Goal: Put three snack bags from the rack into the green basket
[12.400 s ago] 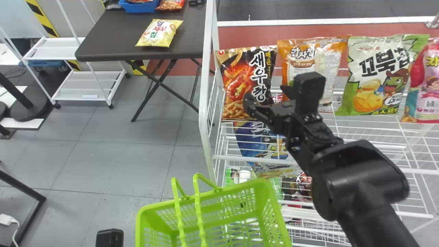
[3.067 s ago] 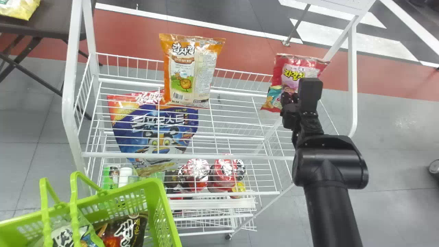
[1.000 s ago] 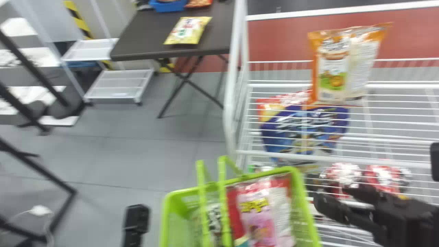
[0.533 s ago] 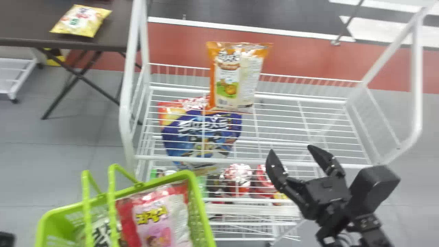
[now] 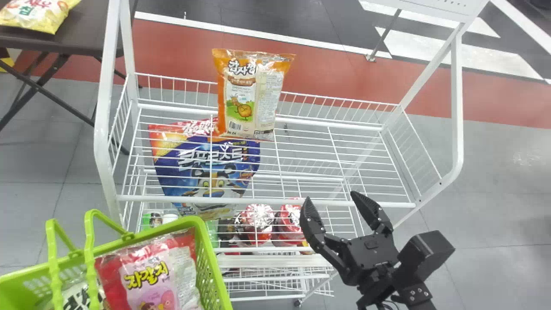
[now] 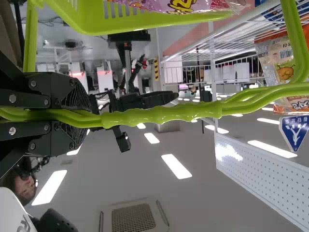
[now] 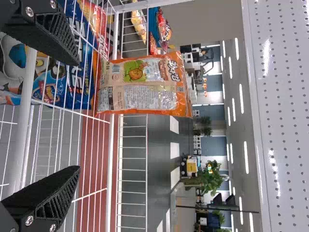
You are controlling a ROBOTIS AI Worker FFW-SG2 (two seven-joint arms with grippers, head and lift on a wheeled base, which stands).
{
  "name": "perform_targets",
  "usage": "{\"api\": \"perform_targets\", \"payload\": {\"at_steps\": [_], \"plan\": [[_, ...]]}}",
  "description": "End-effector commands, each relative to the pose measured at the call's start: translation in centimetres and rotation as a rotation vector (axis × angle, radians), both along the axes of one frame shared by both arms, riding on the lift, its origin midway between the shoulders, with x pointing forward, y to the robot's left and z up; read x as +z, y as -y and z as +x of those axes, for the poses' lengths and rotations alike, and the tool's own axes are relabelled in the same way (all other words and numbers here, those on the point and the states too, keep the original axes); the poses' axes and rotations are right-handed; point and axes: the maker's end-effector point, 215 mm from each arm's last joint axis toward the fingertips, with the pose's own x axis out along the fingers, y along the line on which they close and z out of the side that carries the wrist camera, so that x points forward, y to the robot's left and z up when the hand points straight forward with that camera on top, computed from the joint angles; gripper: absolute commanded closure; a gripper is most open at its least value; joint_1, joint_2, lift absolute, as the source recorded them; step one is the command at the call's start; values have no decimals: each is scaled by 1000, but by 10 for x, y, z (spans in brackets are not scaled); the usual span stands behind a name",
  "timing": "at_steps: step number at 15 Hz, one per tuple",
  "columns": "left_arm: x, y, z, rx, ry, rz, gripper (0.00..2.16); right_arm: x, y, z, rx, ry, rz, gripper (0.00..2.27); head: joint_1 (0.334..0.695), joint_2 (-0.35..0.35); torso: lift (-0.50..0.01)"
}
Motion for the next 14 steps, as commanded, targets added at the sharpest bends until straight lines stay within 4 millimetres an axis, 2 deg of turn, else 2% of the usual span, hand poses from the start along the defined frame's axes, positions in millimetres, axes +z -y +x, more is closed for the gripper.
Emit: {"api": "perform_targets", "payload": {"at_steps": [1,14], "plan": [[2,-1,-2,1,1,-7,2148,1,0,1,-2,3,10,43,695,-310,0],[6,-6,9,11,23,0,2148,-4,-12,16,17,-19,27,56,695,-275,0]]}}
